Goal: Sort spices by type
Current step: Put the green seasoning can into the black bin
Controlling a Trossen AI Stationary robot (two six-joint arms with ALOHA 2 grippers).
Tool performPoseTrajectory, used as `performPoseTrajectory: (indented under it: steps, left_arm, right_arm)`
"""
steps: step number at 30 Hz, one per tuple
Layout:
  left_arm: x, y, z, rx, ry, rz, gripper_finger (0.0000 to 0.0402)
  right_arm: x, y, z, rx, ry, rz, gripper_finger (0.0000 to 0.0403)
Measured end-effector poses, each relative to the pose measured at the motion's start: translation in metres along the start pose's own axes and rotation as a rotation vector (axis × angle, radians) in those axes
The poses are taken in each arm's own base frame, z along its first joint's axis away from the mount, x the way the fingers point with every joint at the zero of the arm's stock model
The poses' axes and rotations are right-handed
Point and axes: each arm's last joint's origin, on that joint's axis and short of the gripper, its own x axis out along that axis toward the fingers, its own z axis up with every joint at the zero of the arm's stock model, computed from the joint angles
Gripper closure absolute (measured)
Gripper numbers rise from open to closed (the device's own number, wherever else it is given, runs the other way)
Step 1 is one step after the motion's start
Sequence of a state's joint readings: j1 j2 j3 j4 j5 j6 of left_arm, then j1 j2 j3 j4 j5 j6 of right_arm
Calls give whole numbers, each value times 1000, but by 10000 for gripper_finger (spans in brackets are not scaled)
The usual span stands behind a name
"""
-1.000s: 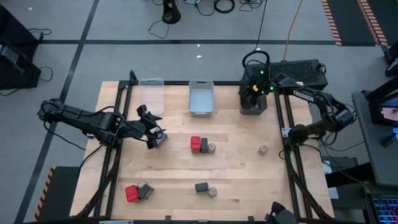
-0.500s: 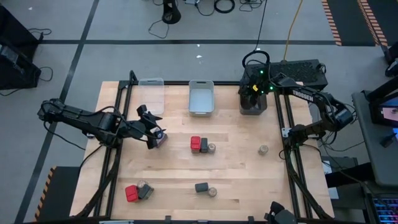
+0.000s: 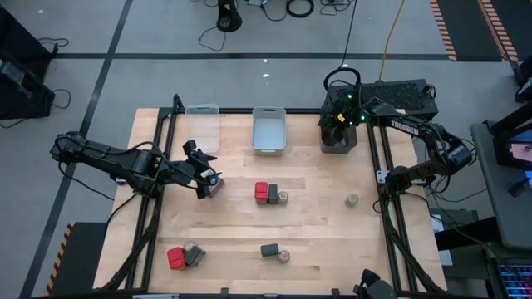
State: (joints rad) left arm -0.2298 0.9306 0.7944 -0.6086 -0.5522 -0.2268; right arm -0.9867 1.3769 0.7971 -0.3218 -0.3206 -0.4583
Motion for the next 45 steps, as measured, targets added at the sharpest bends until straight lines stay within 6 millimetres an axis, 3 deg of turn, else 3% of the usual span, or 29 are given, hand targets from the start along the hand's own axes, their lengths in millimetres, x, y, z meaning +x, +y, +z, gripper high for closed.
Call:
performPoseTrajectory:
  steps: [13,24,28,32,35,38,45]
  left_arm:
    - [0,0,0,0,-1,0,148]
    - [0,0,0,-1,-1,0,148]
    - [0,0,0,0,0,1,148]
    - [0,0,0,0,1,1,148]
    - [0,0,0,1,1,1,148]
    - [0,0,0,5,1,1,148]
    - [0,-1,3,41,-25,-5,148]
  right_arm:
    - [0,0,1,-10,-6,-3,245]
    - [0,-1,1,-28,-5,-7,241]
    - [-8,-4,13,-35,-22,-18,241]
    - [-29,-2,37,-49,-45,-18,241]
    - [-47,-2,57,95,-20,-82,243]
    - [-62,-3,64,284,77,-225,256]
    - [-70,0,53,513,249,-339,338]
